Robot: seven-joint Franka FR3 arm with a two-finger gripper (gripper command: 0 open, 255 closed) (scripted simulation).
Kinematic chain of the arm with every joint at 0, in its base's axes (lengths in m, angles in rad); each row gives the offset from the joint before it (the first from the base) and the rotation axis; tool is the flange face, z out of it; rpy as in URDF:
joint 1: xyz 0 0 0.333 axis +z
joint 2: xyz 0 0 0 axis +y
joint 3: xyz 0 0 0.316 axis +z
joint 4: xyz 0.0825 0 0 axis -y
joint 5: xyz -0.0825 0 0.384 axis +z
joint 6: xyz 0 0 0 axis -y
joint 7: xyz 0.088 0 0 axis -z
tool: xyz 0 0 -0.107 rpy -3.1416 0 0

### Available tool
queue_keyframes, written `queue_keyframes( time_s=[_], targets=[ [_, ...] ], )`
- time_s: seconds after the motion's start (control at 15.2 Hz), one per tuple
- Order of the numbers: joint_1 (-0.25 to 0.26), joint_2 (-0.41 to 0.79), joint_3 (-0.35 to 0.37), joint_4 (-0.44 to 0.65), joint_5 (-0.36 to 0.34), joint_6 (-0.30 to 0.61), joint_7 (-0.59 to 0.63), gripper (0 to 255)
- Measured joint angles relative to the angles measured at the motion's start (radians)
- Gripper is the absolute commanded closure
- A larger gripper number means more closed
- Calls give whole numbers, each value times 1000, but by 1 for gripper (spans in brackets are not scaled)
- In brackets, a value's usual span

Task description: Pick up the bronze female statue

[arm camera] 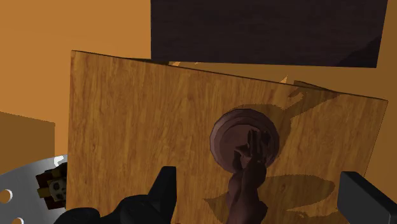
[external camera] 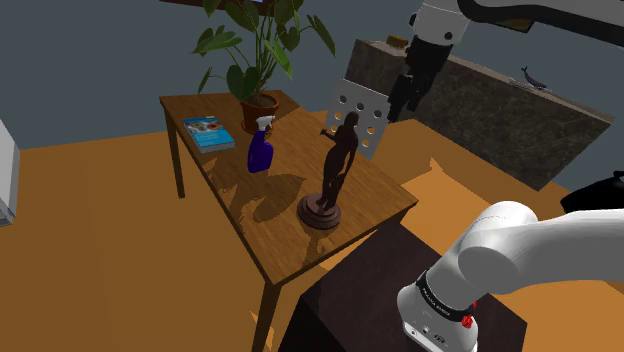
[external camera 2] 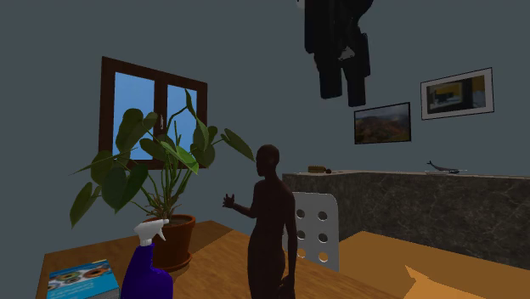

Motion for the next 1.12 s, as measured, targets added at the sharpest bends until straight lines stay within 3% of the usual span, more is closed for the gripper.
queue_keyframes(
  time_s=[0.2, 1.12],
  targets=[
    [3, 45, -5, 11, -11, 22, -21, 0],
    [42, 583, 16, 236, -105, 200, -172, 0]
  ],
)
